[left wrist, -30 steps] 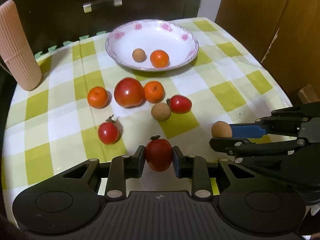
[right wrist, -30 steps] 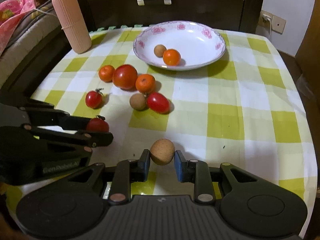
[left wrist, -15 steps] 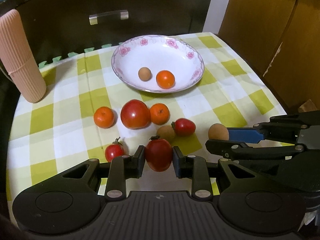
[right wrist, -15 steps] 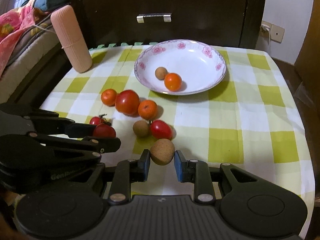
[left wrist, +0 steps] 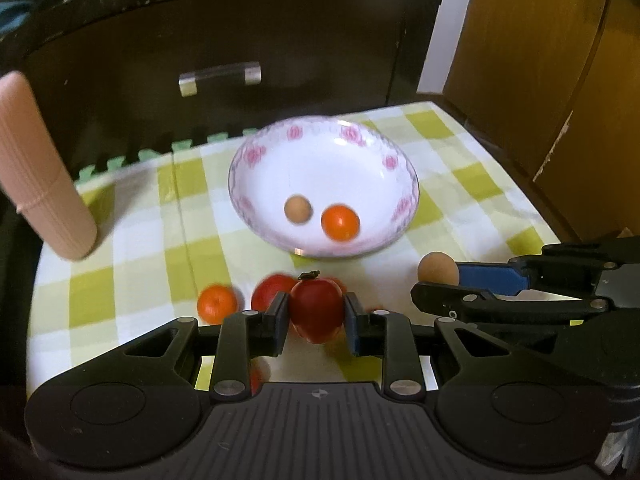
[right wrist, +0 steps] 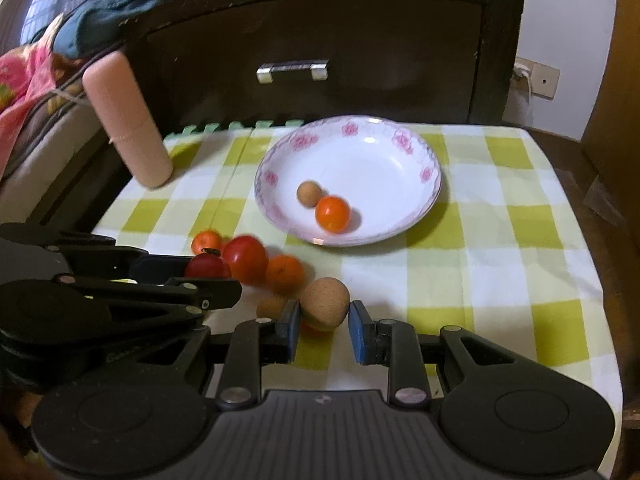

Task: Organize fruits
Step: 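Carry both fruits to the bowl and open the left gripper to drop the tomato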

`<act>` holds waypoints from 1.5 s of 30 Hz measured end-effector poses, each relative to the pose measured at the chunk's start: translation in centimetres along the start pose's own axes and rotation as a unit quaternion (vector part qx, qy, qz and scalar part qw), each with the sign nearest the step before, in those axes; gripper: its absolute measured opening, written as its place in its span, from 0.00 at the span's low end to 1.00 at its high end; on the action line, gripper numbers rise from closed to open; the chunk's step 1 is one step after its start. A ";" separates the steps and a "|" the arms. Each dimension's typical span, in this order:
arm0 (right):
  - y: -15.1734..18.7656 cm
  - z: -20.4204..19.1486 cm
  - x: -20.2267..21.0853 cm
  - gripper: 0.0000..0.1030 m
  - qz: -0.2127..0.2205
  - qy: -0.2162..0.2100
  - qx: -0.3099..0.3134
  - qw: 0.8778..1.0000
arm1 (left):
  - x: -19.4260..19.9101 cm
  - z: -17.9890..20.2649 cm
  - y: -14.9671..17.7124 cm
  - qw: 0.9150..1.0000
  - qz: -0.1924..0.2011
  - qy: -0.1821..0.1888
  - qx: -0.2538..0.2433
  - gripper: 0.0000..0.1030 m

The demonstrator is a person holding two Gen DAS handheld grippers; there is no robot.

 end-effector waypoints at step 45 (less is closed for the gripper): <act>-10.7 6.1 -8.1 0.26 0.012 -0.032 -0.051 0.998 | -8.1 -2.8 -9.5 0.999 -0.017 0.003 0.035 0.35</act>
Point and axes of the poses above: each gripper's, at about its wrist camera, not at the fingertips, and x roughly against the way its jaws point, z to its right, y to its underside, the point moved 4 cm from there along -x, roughly the way its jaws point, and after that the axes turned 11 degrees about -z, right-handed, at the moved point
